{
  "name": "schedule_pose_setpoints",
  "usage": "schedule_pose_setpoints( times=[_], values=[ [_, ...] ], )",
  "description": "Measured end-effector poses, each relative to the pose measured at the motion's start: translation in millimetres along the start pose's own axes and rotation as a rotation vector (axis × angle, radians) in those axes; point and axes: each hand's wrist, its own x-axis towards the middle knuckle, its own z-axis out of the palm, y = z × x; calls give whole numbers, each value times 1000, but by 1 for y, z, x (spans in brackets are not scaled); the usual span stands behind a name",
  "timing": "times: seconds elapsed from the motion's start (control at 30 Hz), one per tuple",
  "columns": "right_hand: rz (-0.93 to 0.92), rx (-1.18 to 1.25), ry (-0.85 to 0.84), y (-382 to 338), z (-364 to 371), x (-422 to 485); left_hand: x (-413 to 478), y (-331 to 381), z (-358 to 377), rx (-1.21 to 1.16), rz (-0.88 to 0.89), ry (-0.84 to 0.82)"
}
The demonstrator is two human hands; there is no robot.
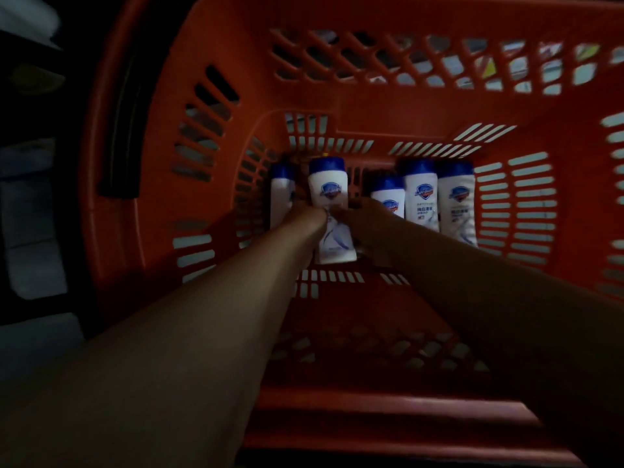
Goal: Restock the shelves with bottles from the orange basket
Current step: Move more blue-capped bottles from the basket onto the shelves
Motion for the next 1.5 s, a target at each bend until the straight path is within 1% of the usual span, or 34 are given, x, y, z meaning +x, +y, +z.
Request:
schedule_pose_setpoints(
  times=[0.1,0.17,0.3,0.37,0.57,0.8,0.9,1.03,1.23,1.43,1.5],
  values=[
    [7,84,-17,-20,5,-41,-28,6,-10,-112,41,-57],
    [-29,172,-25,-33,8,-72,-55,12,-19,-160,112,-73],
    [-110,307,-78,-60,11,-142,-124,28,-39,-100,268,-79],
    [-129,290,-112,-75,11,-182,-164,36,-50,-144,330,-73],
    [-281,217,-215,-116,24,-298,-293,58,-85,-448,432,-142],
    [-381,114,-278,-156,46,-422,-421,71,-124,-638,503,-204],
    [-419,115,-312,-167,58,-468,-467,76,-143,-645,550,-220],
    [-439,133,-310,-176,84,-529,-522,79,-182,-607,593,-242],
    [-490,206,-342,-182,142,-614,-599,76,-252,-496,673,-226],
    [-588,205,-400,-193,199,-686,-667,75,-323,-434,796,-250],
    [-616,197,-404,-198,219,-705,-689,77,-347,-424,815,-234]
  ],
)
